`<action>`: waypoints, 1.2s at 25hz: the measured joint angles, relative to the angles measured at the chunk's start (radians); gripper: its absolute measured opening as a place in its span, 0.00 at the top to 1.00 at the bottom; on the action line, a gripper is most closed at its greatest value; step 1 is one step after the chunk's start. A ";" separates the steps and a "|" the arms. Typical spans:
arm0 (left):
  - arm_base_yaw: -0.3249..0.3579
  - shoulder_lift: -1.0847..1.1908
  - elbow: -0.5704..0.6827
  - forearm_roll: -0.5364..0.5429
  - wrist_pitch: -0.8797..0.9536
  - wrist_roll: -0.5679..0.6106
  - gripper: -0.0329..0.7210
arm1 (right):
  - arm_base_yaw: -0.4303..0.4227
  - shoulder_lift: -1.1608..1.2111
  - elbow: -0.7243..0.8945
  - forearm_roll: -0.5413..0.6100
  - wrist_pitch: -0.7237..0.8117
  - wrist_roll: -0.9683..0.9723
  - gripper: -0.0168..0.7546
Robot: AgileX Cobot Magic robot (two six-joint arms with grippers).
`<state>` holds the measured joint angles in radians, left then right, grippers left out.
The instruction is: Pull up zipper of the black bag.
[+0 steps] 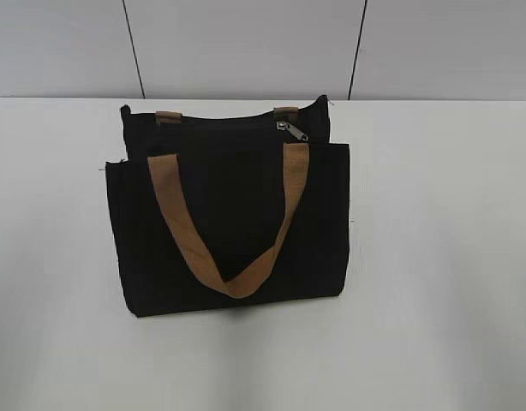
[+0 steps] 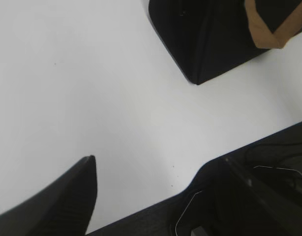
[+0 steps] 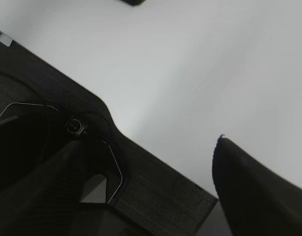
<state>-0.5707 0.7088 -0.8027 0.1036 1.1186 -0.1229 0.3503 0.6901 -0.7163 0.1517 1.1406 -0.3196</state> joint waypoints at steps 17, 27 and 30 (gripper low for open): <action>0.000 -0.523 0.262 -0.104 -0.047 0.142 0.30 | 0.000 -0.496 0.215 0.000 0.024 0.058 0.21; 0.000 -0.523 0.263 -0.111 -0.051 0.146 0.33 | 0.000 -0.496 0.246 0.001 -0.042 0.061 0.25; 0.008 -0.526 0.263 -0.111 -0.051 0.146 0.33 | -0.002 -0.496 0.246 0.001 -0.043 0.061 0.25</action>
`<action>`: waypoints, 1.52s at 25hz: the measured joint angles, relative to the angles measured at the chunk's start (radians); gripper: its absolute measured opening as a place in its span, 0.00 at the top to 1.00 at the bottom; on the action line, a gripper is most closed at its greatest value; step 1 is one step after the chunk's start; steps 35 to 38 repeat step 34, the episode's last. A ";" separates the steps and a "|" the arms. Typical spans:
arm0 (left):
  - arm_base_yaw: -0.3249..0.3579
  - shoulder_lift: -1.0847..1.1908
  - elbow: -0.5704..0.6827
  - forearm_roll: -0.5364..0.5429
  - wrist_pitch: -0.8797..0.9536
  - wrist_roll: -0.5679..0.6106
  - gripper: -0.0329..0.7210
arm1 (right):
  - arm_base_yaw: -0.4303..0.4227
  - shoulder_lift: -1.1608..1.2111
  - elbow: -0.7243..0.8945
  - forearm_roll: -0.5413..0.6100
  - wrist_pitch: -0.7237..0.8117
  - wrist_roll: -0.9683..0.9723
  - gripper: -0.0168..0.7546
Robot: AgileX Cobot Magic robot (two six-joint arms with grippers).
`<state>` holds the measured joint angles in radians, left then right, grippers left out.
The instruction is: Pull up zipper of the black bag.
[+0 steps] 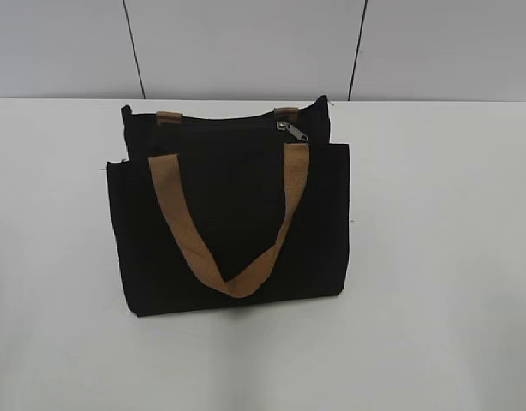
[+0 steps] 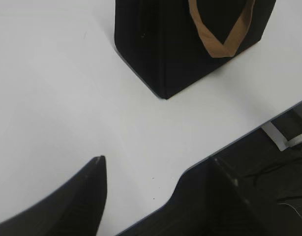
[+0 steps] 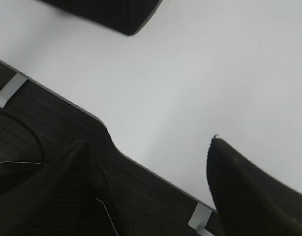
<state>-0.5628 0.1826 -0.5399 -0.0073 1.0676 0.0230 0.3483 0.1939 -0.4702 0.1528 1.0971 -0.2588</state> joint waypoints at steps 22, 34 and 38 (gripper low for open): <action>0.530 -0.188 0.001 -0.001 0.000 0.000 0.46 | -0.479 -0.202 0.002 0.004 -0.002 0.002 0.26; 0.536 -0.188 0.002 -0.002 0.000 0.000 0.61 | -0.479 -0.202 0.002 0.004 -0.002 0.002 0.26; 0.536 -0.188 0.002 -0.002 0.000 0.000 0.61 | -0.479 -0.202 0.002 0.004 -0.002 0.002 0.26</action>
